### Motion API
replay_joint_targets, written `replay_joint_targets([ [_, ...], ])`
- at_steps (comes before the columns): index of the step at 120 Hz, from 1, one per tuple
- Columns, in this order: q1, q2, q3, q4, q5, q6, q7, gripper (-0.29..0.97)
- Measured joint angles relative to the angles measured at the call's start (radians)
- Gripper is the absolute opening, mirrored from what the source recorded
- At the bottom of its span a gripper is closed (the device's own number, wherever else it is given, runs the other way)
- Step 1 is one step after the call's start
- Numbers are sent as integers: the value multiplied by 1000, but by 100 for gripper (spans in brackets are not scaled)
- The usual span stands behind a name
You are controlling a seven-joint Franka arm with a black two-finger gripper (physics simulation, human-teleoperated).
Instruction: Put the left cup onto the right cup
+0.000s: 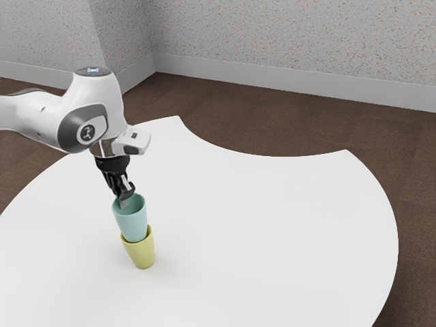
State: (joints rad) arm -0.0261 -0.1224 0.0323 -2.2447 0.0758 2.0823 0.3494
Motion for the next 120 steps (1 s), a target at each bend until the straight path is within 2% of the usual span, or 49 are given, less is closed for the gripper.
replay_joint_targets([
  [120,0,44,0,-3,-2,22,-4,-11],
])
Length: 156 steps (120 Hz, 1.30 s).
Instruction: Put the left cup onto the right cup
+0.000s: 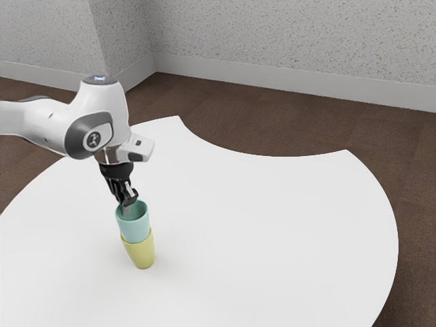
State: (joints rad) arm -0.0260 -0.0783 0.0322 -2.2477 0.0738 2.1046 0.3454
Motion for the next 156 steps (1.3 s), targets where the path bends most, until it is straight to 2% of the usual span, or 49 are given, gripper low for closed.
replay_joint_targets([
  [40,0,3,0,0,-3,1,0,-7],
  [108,0,-5,0,0,-9,-1,4,39],
  [156,1,-41,0,1,-11,-7,6,51],
])
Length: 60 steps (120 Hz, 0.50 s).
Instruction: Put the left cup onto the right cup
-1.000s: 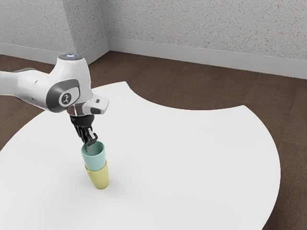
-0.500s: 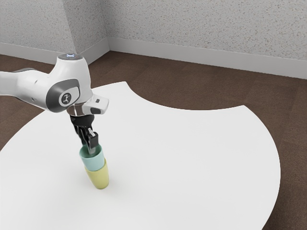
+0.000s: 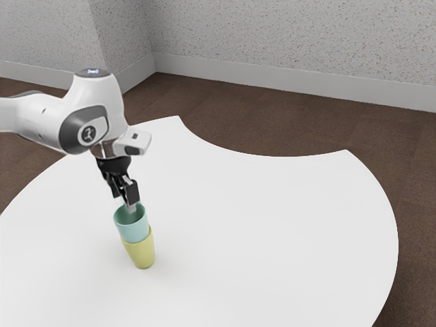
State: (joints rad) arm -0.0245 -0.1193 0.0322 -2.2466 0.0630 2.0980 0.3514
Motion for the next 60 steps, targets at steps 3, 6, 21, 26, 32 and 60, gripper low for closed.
replay_joint_targets([
  [3,0,-3,0,0,0,-1,0,51],
  [6,0,-5,0,1,0,-2,0,51],
  [21,0,-10,0,5,-1,-6,1,52],
  [26,0,-11,0,8,-1,-7,1,52],
  [32,0,-13,0,14,-2,-9,2,53],
  [60,0,-12,0,93,-9,-60,2,57],
])
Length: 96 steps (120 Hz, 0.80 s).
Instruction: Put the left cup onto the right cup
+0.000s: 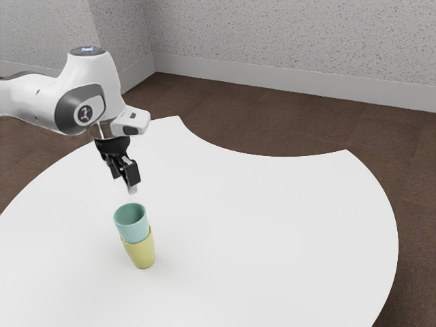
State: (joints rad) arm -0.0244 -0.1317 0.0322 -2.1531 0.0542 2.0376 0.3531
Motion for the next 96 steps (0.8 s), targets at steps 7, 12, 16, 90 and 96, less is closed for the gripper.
replay_joint_targets([
  [7,5,2,-4,22,-12,-20,-1,59],
  [12,13,3,-12,36,-18,-34,-1,60],
  [16,20,4,-22,48,-23,-45,-2,61],
  [90,52,93,-37,406,-46,-297,-83,65],
  [96,58,102,-37,438,-46,-312,-91,65],
])
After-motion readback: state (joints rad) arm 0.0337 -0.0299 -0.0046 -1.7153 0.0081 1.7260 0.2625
